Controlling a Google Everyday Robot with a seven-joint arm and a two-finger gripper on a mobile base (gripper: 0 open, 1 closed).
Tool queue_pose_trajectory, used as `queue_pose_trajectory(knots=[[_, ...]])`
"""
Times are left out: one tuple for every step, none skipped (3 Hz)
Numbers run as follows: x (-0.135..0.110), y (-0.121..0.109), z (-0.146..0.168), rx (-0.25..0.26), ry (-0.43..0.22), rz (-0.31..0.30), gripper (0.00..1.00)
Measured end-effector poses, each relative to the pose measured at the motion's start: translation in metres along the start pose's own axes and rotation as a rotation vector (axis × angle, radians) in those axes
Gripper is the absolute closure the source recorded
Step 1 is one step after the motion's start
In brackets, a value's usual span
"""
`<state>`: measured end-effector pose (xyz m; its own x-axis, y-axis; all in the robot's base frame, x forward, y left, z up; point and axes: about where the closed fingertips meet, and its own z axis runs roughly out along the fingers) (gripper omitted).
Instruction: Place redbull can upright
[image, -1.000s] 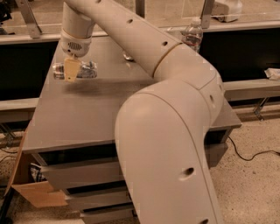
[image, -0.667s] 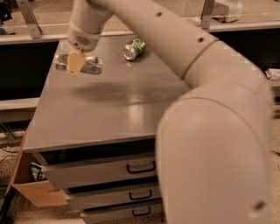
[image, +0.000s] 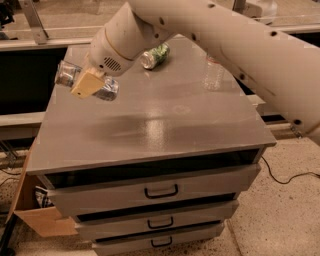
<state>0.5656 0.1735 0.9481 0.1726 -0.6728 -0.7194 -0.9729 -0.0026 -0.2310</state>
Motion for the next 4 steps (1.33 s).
queue_pose_trajectory(knots=[[0.008,0.014,-0.006,0.052,-0.170,0.015,1.00],[0.025,-0.013,-0.027,0.187,-0.339,0.045,1.00],[0.048,-0.048,-0.054,0.343,-0.470,0.079,1.00],[0.075,-0.062,-0.067,0.411,-0.537,0.158,1.00]])
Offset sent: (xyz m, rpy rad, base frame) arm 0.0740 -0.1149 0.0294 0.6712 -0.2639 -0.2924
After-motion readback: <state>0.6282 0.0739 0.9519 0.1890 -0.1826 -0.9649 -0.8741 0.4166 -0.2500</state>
